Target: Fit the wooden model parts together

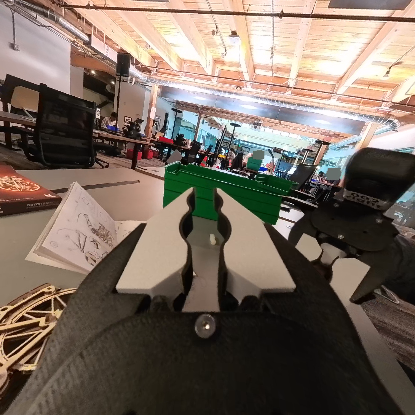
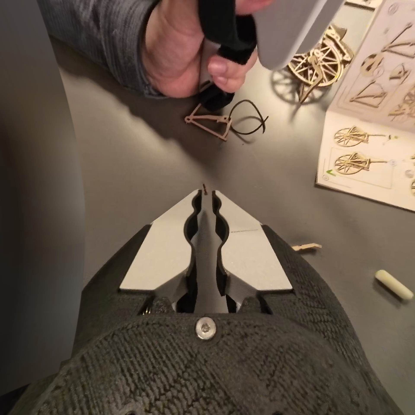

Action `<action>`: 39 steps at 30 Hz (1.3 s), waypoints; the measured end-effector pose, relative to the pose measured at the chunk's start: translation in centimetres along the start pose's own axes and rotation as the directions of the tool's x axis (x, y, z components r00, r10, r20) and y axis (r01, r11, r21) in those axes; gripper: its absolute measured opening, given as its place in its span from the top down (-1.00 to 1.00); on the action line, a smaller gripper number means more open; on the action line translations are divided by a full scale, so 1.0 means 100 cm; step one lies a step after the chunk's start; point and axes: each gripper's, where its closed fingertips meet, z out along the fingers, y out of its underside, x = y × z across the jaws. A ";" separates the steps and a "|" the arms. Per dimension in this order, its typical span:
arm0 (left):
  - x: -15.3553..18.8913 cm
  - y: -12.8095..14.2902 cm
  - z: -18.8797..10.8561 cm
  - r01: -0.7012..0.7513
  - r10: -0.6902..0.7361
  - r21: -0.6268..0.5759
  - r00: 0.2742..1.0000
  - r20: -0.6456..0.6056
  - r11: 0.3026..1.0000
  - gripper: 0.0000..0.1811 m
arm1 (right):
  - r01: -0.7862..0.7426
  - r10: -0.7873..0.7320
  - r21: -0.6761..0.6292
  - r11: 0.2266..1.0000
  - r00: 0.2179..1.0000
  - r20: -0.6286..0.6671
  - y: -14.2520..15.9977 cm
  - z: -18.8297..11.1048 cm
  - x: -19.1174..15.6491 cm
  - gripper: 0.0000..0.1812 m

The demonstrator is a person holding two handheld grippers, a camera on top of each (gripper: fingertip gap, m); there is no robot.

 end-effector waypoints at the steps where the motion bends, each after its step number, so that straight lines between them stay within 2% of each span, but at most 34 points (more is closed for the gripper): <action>1: 0.000 0.000 0.000 0.001 -0.001 0.000 1.000 -0.001 1.000 0.85 | 0.018 -0.018 0.004 1.000 1.000 0.001 0.000 0.002 0.000 0.94; 4: 0.000 0.000 0.000 0.000 0.000 0.002 1.000 -0.001 1.000 0.85 | 0.056 -0.057 -0.031 0.998 0.998 -0.004 0.008 0.009 0.003 0.95; 9: 0.001 0.000 0.000 -0.002 0.002 0.001 1.000 -0.003 1.000 0.85 | 0.052 -0.052 -0.017 0.998 0.998 0.033 0.006 0.013 0.001 0.92; 13: 0.002 0.000 0.000 0.000 0.000 -0.002 1.000 -0.007 1.000 0.85 | 0.045 -0.045 0.000 0.999 0.998 0.044 0.003 0.015 -0.001 1.00; 15: 0.003 0.001 0.000 -0.001 0.001 -0.004 1.000 -0.010 1.000 0.85 | 0.082 -0.082 -0.011 0.997 0.996 -0.019 0.003 0.013 0.006 1.00; 16: 0.004 0.001 0.000 -0.004 0.004 -0.006 1.000 -0.016 1.000 0.85 | 0.141 -0.141 -0.005 0.990 0.985 -0.104 0.000 0.008 0.016 1.00; 18: 0.011 0.002 0.001 -0.014 0.014 -0.016 0.999 -0.048 1.000 0.85 | 0.295 -0.266 0.028 0.955 0.894 -0.361 -0.021 -0.016 0.043 1.00; 21: 0.038 0.015 0.005 0.010 -0.029 -0.099 0.979 -0.201 0.995 0.74 | 0.540 -0.479 -0.102 0.835 0.623 -0.618 -0.044 -0.056 0.061 1.00; 23: 0.059 0.029 0.006 0.037 -0.097 -0.192 0.945 -0.312 0.981 0.69 | 0.624 -0.565 -0.189 0.758 0.483 -0.669 -0.052 -0.066 0.060 1.00; 26: 0.068 0.036 0.006 0.058 -0.147 -0.245 0.920 -0.363 0.968 0.69 | 0.683 -0.610 -0.241 0.689 0.367 -0.702 -0.060 -0.073 0.055 1.00; 31: 0.075 0.032 0.003 0.094 -0.186 -0.233 0.891 -0.414 0.968 0.83 | 0.717 -0.641 -0.288 0.635 0.281 -0.714 -0.067 -0.080 0.051 1.00; 35: 0.085 0.027 -0.001 0.055 -0.140 -0.189 0.871 -0.472 0.980 0.98 | 0.732 -0.631 -0.264 0.628 0.281 -0.723 -0.071 -0.082 0.047 1.00; 38: 0.087 0.023 -0.003 0.040 -0.119 -0.171 0.869 -0.481 0.984 0.99 | 0.734 -0.611 -0.236 0.637 0.294 -0.735 -0.074 -0.084 0.045 1.00; 39: 0.087 0.022 -0.003 0.052 -0.134 -0.178 0.861 -0.490 0.983 0.99 | 0.734 -0.584 -0.194 0.651 0.321 -0.745 -0.076 -0.085 0.044 1.00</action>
